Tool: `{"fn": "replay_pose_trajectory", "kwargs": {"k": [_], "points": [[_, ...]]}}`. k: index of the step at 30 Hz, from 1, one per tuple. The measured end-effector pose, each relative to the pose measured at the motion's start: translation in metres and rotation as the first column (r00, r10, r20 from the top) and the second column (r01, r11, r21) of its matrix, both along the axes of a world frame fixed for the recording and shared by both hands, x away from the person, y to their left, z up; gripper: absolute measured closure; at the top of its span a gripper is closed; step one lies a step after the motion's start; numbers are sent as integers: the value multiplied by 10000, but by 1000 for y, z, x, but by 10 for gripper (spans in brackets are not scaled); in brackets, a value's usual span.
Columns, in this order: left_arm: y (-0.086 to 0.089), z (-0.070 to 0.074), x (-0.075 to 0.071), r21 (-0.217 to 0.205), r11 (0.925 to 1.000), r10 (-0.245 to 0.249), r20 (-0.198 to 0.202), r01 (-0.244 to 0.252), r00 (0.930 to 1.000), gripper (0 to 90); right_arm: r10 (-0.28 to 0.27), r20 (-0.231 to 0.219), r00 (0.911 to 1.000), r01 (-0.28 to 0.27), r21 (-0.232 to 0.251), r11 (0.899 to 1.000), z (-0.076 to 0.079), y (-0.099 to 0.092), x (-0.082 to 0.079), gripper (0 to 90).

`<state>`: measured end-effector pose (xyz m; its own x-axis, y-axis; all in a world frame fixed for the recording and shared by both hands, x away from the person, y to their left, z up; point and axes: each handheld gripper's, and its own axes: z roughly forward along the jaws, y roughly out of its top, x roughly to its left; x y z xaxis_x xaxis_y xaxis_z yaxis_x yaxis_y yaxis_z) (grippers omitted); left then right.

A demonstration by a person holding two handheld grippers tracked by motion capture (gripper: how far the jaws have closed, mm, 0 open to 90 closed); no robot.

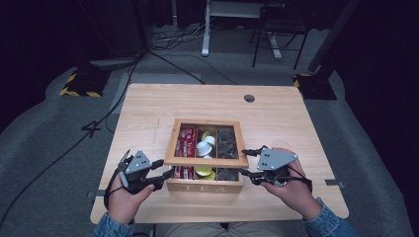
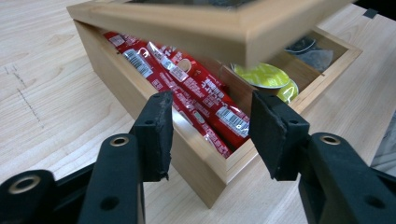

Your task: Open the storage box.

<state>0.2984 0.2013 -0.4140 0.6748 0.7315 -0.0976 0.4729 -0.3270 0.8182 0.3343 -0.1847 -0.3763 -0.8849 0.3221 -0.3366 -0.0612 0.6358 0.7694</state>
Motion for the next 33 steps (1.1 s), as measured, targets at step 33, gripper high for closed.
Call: {"fn": "replay_pose_trajectory", "kwargs": {"k": [33], "points": [[18, -20, 2, 326, 9957, 873, -231, -866, 9959, 384, 113, -153, 9998, -80, 1980, 9802, 74, 0, 73, 598]]}}
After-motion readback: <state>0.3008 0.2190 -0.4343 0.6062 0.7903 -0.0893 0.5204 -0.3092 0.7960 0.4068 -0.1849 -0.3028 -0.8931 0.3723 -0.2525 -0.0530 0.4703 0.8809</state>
